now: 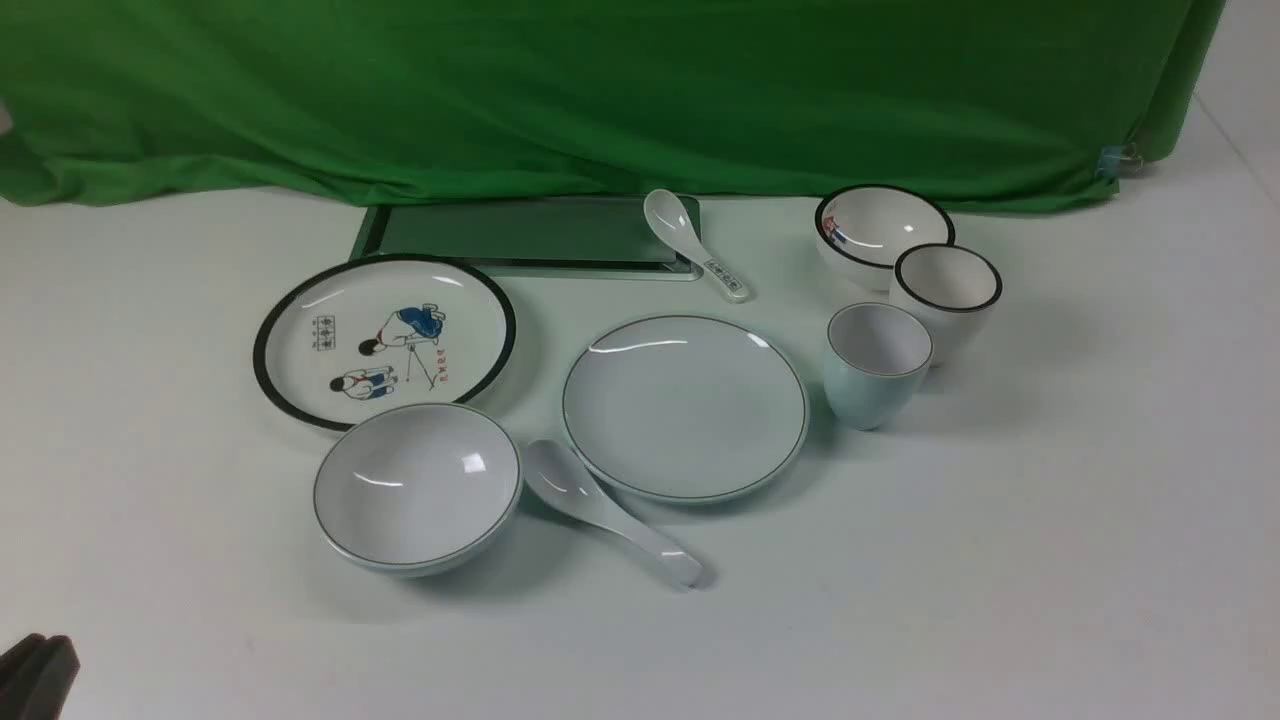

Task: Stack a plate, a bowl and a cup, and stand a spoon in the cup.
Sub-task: Use the left arm to grab a blue rice bowl

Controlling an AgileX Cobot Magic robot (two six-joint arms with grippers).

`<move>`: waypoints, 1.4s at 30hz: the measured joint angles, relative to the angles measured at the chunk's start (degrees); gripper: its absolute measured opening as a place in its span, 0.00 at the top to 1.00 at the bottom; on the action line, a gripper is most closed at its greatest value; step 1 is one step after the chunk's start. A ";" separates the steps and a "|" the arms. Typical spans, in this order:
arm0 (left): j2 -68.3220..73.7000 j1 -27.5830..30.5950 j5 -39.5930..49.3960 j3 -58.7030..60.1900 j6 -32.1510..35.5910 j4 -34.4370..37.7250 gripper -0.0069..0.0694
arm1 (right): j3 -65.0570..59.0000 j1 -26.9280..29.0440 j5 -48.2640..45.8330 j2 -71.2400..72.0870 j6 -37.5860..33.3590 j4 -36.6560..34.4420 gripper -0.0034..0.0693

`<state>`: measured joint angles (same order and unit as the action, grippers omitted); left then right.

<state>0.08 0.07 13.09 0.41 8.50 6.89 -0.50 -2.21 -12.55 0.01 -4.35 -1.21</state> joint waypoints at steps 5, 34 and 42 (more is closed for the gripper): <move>0.00 0.00 0.00 0.00 0.00 0.00 0.92 | 0.00 0.00 0.00 0.00 0.00 0.00 0.62; 0.00 0.00 0.00 0.00 0.00 -3.80 0.92 | 0.00 0.00 0.00 0.00 0.00 0.00 0.62; 0.00 0.00 -0.40 0.00 0.00 -3.80 0.92 | 0.00 0.00 0.00 0.00 0.00 0.00 0.62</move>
<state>0.08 0.07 12.69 0.41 8.50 3.09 -0.50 -2.21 -12.55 0.01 -4.35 -1.21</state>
